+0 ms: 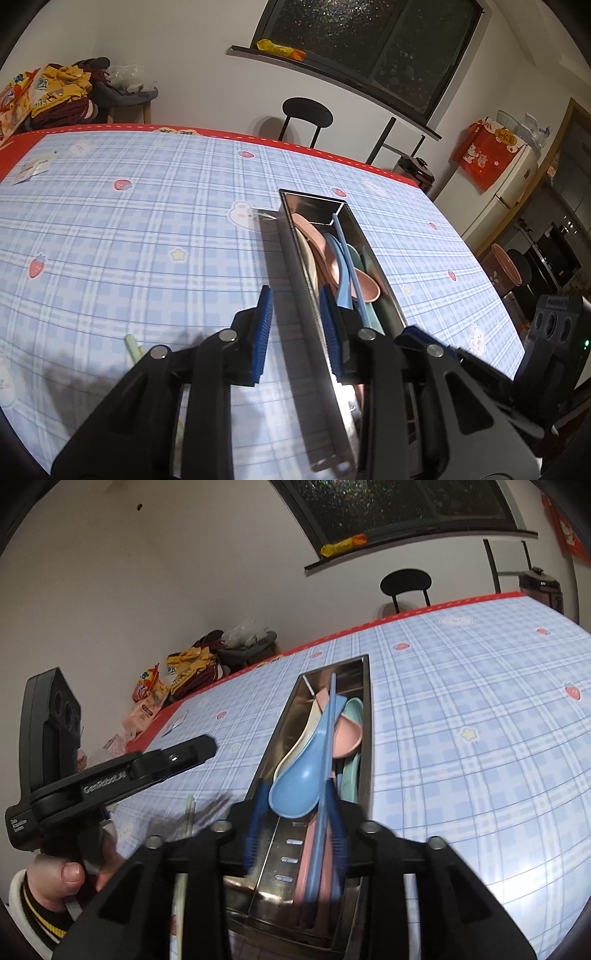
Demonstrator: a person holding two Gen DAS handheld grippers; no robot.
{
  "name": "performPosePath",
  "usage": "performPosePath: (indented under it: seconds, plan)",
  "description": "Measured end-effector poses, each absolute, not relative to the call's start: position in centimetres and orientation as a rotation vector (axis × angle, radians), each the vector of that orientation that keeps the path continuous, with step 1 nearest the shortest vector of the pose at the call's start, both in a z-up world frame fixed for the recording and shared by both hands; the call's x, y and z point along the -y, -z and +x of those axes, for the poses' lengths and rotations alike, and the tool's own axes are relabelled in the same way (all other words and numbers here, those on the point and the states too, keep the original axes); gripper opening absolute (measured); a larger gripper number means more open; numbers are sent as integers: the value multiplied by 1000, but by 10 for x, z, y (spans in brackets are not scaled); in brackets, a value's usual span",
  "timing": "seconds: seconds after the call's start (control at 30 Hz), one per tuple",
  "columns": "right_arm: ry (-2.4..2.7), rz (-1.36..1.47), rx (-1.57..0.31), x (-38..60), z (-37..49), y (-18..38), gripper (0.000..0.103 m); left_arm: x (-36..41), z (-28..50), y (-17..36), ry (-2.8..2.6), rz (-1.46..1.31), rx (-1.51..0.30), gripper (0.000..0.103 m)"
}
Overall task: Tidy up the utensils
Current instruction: 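Move both tools back to the green and beige chopsticks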
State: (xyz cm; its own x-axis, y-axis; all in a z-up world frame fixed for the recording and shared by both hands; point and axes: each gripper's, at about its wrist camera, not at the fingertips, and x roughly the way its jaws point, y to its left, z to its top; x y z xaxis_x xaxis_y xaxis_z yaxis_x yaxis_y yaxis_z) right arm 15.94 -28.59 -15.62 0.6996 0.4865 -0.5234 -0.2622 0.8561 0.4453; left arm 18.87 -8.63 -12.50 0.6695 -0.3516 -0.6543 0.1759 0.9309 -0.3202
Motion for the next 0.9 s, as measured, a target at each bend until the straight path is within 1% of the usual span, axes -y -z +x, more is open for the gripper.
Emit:
performPosePath:
  seconds: [0.07,0.1,0.13,0.17,0.2,0.23,0.27,0.3,0.33,0.37,0.4,0.47,0.67,0.77,0.8,0.83,0.87,0.9]
  plan:
    - [-421,337,-654,286,157,153,63,81,183,122,297,-235,-779,36]
    - [-419,328,-641,285,155,152,68,76,178,120,292,-232,-773,37]
    - [-413,317,-626,285,154,150,79,73,175,119,288,-230,-771,39]
    - [-404,307,-612,284,152,148,89,68,170,117,282,-227,-767,45]
    - [-391,295,-598,284,149,146,93,63,164,114,270,-222,-761,51]
    - [-371,278,-582,283,147,144,97,59,158,111,258,-216,-754,61]
    - [-362,265,-568,282,145,143,97,54,152,109,248,-210,-746,69]
    - [-360,253,-558,281,144,142,97,49,145,106,237,-201,-738,73]
    - [-359,242,-552,280,142,141,97,44,138,104,223,-193,-733,83]
    - [-357,238,-548,280,141,140,97,40,133,102,208,-186,-729,88]
    - [-357,230,-542,279,139,139,97,33,124,101,191,-178,-725,88]
    - [-354,207,-520,276,134,137,97,25,112,101,175,-169,-729,93]
    - [-377,117,-509,256,114,125,97,-1,88,106,126,-144,-744,93]
    - [-442,44,-542,236,101,125,97,-13,81,110,113,-152,-744,93]
    - [-468,18,-561,229,98,128,95,-15,78,112,110,-153,-745,93]
    - [-485,5,-573,224,96,130,85,-16,77,115,108,-154,-746,93]
    - [-515,-11,-600,217,94,133,67,-19,76,117,108,-154,-747,93]
    - [-538,-16,-627,212,93,137,60,-21,74,120,111,-155,-748,93]
